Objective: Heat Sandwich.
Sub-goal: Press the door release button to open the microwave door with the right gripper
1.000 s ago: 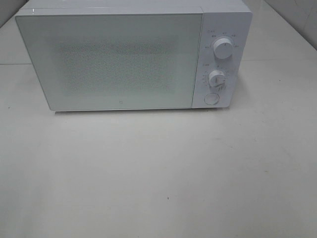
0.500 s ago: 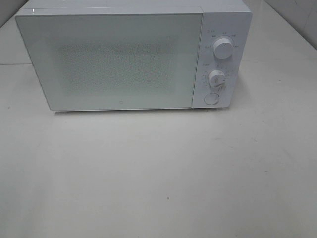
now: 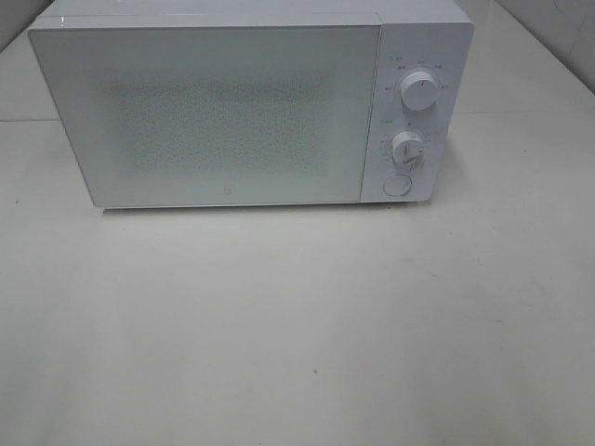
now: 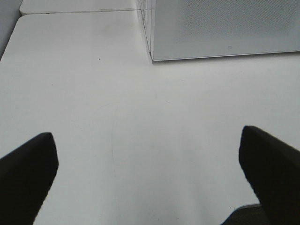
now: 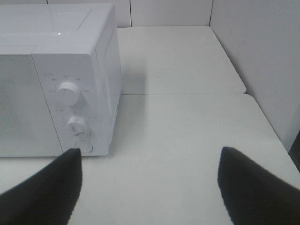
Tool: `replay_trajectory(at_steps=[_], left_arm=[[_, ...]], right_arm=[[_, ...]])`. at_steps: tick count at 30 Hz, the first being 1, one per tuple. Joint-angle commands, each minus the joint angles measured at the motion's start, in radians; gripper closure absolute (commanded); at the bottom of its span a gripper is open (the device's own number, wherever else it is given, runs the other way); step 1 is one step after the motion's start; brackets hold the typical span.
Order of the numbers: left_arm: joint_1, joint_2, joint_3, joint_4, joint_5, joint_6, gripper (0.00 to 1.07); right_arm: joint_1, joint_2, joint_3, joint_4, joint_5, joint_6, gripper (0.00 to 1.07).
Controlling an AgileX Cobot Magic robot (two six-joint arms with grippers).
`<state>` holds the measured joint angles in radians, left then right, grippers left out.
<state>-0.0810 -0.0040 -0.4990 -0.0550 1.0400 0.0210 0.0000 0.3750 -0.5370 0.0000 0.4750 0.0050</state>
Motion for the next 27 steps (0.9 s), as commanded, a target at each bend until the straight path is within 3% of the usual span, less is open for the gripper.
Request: replay_trajectory(at_steps=[1,23,27], left_arm=[[0.004,-0.025,0.003,-0.004,-0.003,-0.004,0.03],[0.004,-0.025,0.003,-0.004,-0.003,-0.004,0.03],[0.004,-0.025,0.003,-0.004,-0.003,-0.004,0.03]], right_arm=[[-0.001,0.084,0.006,0.0,-0.135,0.005,0.31],[0.0,0.603,0.05,0.0,-0.617,0.035,0.31],[0.002,0.693,0.135,0.007,-0.844,0.033,0.31]])
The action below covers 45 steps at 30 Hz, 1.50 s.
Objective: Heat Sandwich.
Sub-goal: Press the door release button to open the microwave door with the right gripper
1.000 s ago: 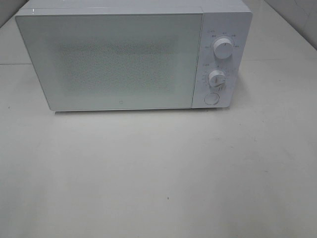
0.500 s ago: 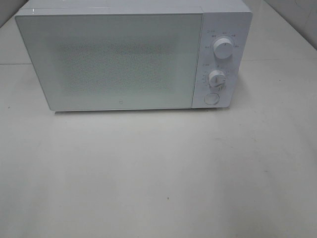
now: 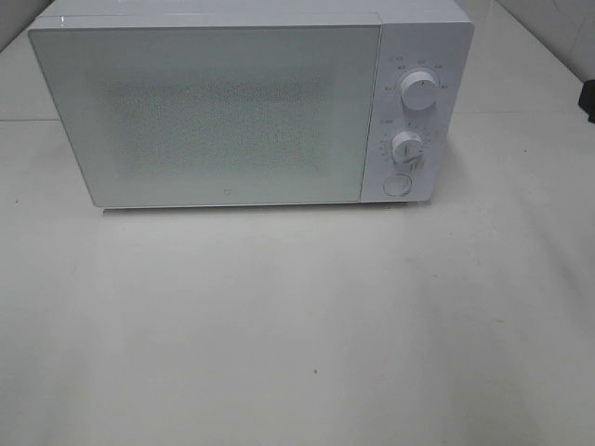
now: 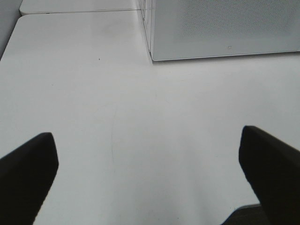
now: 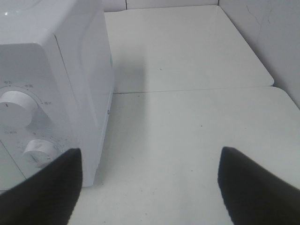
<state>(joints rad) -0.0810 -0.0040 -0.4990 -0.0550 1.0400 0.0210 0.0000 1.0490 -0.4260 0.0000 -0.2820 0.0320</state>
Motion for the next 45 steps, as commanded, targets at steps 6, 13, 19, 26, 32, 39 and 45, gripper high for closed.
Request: replay_trajectory(at_steps=[6,13,19,26,32,39,45], left_arm=[[0.004,-0.025,0.003,-0.004,-0.003,-0.004,0.03],[0.004,-0.025,0.003,-0.004,-0.003,-0.004,0.03],[0.004,-0.025,0.003,-0.004,-0.003,-0.004,0.03],[0.004,-0.025,0.003,-0.004,-0.003,-0.004,0.03],[0.004,-0.025,0.003,-0.004,-0.003,-0.004,0.03],[0.004,-0.025,0.003,-0.004,-0.003,-0.004,0.03],[0.004,-0.025,0.003,-0.004,-0.003,-0.004,0.03]], right_arm=[[0.002,0.137,0.125,0.037,-0.336,-0.004,0.31],[0.158,0.271,0.2,0.234,-0.551,-0.167,0.31],[0.351,0.394,0.205,0.428,-0.689,-0.216,0.31],[0.564,0.553,0.2,0.623,-0.846,-0.214,0.31],[0.676,0.621,0.156,0.738,-0.857,-0.219,0.31],[0.745,0.673,0.11,0.775,-0.853,-0.255,0.31],[0.746,0.674,0.11,0.78,-0.855,-0.229,0.31]])
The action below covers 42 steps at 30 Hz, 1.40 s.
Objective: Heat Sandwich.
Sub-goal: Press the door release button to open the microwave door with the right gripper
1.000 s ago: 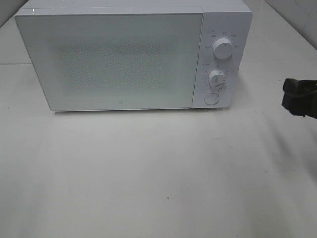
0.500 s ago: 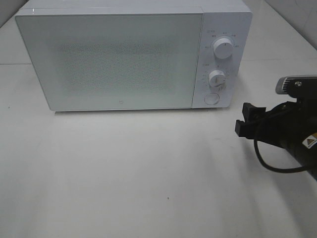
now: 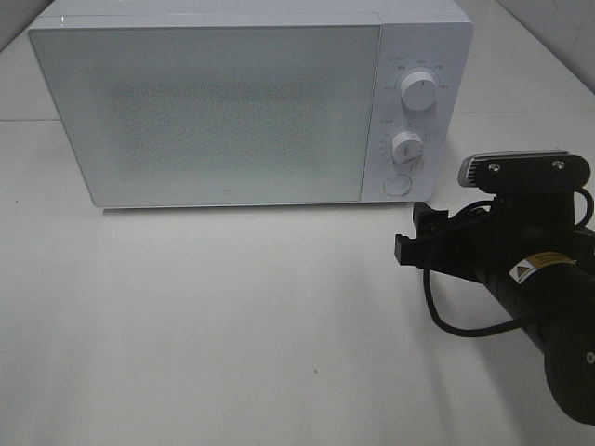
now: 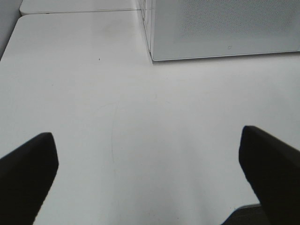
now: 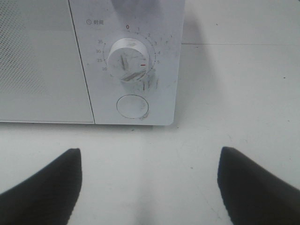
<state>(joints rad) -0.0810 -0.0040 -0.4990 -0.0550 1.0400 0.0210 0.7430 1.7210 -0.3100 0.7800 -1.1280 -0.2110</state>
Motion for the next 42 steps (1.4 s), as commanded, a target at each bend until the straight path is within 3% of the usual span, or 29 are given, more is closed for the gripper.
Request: replay_trajectory(at_steps=[1,7,8,11,13,15,18,20,24,25,26,29,30,31,33,42], left_arm=[[0.004,-0.025,0.003,-0.004,-0.003,-0.004,0.03],[0.004,-0.025,0.003,-0.004,-0.003,-0.004,0.03],[0.004,-0.025,0.003,-0.004,-0.003,-0.004,0.03],[0.004,-0.025,0.003,-0.004,-0.003,-0.004,0.03],[0.004,-0.025,0.003,-0.004,-0.003,-0.004,0.03],[0.004,-0.025,0.003,-0.004,-0.003,-0.004,0.03],[0.004,-0.025,0.003,-0.004,-0.003,-0.004,0.03],[0.004,-0.025,0.003,-0.004,-0.003,-0.004,0.03],[0.004,-0.025,0.003,-0.004,-0.003,-0.004,0.03],[0.004,-0.025,0.003,-0.004,-0.003,-0.004,0.03],[0.004,-0.025,0.003,-0.004,-0.003,-0.004,0.03],[0.004,-0.025,0.003,-0.004,-0.003,-0.004,0.03],[0.004,-0.025,0.003,-0.004,-0.003,-0.004,0.03],[0.004,-0.025,0.003,-0.004,-0.003,-0.004,0.03],[0.004,-0.025,0.003,-0.004,-0.003,-0.004,0.03],[0.004,-0.025,0.003,-0.004,-0.003,-0.004,0.03]], right_arm=[[0.003,0.002,-0.006,0.0,-0.009,0.014,0.31],[0.003,0.002,-0.006,0.0,-0.01,0.32,0.31],[0.003,0.002,-0.006,0.0,-0.01,0.505,0.31],[0.003,0.002,-0.006,0.0,-0.01,0.705,0.31],[0.003,0.002,-0.006,0.0,-0.01,0.989,0.31],[0.003,0.002,-0.006,0.0,-0.01,1.064,0.31],[0.003,0.002,-0.006,0.0,-0.01,1.368,0.33],[0.003,0.002,-0.006,0.0,-0.01,1.409,0.34],[0.003,0.002,-0.006,0.002,-0.008,1.546,0.48],[0.003,0.002,-0.006,0.011,-0.007,1.576,0.59],[0.003,0.002,-0.006,0.011,-0.007,1.576,0.59],[0.002,0.002,-0.006,0.021,-0.007,1.609,0.81],[0.0,0.002,-0.006,0.021,-0.007,1.607,0.95],[0.0,0.002,-0.006,0.021,-0.007,1.607,0.95],[0.0,0.002,-0.006,0.02,-0.006,1.601,1.07],[0.0,0.01,-0.028,0.018,0.019,1.595,1.07]])
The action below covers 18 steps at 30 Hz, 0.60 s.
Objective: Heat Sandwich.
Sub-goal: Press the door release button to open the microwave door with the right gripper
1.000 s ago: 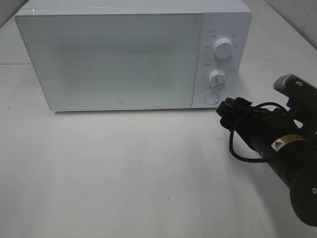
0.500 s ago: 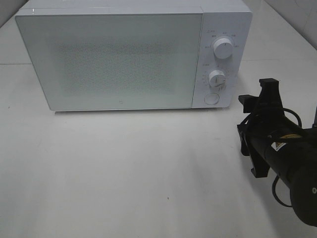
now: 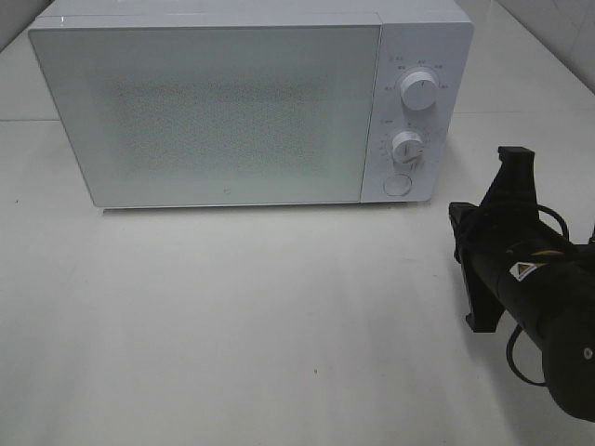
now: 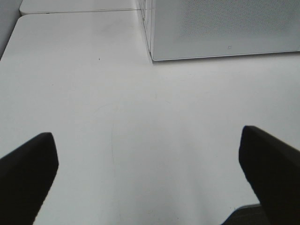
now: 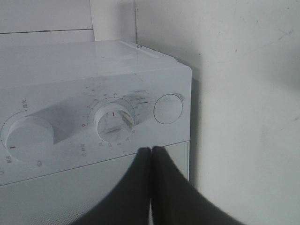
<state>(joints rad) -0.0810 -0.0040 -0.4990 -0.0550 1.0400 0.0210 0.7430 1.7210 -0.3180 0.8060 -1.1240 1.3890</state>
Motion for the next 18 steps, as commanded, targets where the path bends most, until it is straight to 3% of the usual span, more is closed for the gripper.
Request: replay_trajectory(at_steps=[1,12,18], left_arm=[[0.004,-0.025,0.003,-0.004,-0.003,-0.004,0.03],[0.004,-0.025,0.003,-0.004,-0.003,-0.004,0.03],[0.004,-0.024,0.003,-0.004,-0.003,-0.004,0.03]], right_arm=[[0.0,0.018,-0.031,-0.009,0.013,-0.01,1.07],[-0.155,0.136,-0.186,-0.212,0.129,0.008,1.07],[-0.2,0.186,-0.27,-0.254,0.204,0.009,1.07]])
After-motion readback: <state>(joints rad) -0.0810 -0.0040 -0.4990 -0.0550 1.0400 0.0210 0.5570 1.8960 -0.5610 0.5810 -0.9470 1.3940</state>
